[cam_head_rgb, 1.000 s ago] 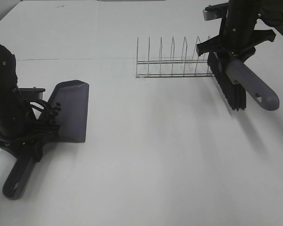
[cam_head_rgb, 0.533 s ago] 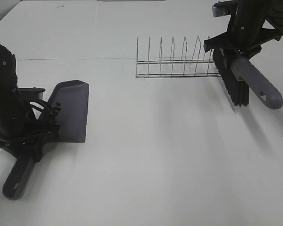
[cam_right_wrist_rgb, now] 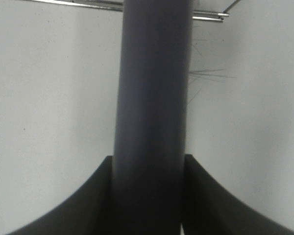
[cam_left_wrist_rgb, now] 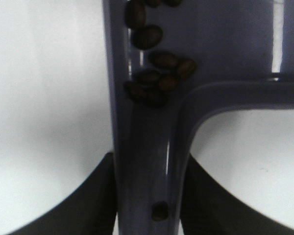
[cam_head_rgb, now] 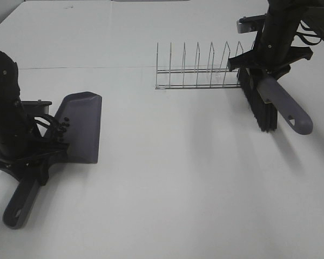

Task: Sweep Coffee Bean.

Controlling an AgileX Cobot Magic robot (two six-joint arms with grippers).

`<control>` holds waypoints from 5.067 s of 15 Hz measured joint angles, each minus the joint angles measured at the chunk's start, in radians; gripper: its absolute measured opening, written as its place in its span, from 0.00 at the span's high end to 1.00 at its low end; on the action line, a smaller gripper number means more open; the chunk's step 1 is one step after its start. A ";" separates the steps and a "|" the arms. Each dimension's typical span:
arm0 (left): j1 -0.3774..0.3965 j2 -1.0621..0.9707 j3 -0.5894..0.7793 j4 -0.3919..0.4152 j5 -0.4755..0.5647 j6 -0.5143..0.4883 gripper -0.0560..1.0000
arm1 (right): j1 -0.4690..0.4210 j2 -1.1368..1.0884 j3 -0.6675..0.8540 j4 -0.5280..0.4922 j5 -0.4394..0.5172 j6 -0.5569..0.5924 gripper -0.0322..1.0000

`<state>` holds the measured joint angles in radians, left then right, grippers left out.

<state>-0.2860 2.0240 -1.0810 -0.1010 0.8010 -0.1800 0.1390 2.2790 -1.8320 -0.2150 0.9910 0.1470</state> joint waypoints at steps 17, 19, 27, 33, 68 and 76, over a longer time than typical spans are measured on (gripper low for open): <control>0.000 0.000 0.000 0.000 0.000 0.000 0.64 | -0.004 0.106 -0.206 -0.027 -0.068 0.056 0.70; 0.000 0.000 0.000 0.000 0.000 0.000 0.64 | -0.004 0.106 -0.208 -0.027 -0.046 0.098 0.65; 0.000 0.000 0.000 0.000 0.000 0.000 0.64 | -0.004 0.096 -0.208 -0.072 -0.004 0.105 0.32; 0.000 -0.007 0.000 0.000 -0.003 0.000 0.64 | -0.004 -0.059 -0.210 -0.052 0.030 0.105 0.32; -0.109 -0.365 -0.272 0.021 0.293 0.042 0.30 | 0.000 -0.216 -0.093 0.072 0.227 0.018 0.33; -0.109 -0.829 -0.163 0.085 0.418 0.011 0.30 | 0.000 -0.635 0.420 0.078 0.217 -0.005 0.33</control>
<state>-0.3950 1.1950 -1.2440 -0.0160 1.2190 -0.1690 0.1390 1.6440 -1.4120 -0.1370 1.2080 0.1420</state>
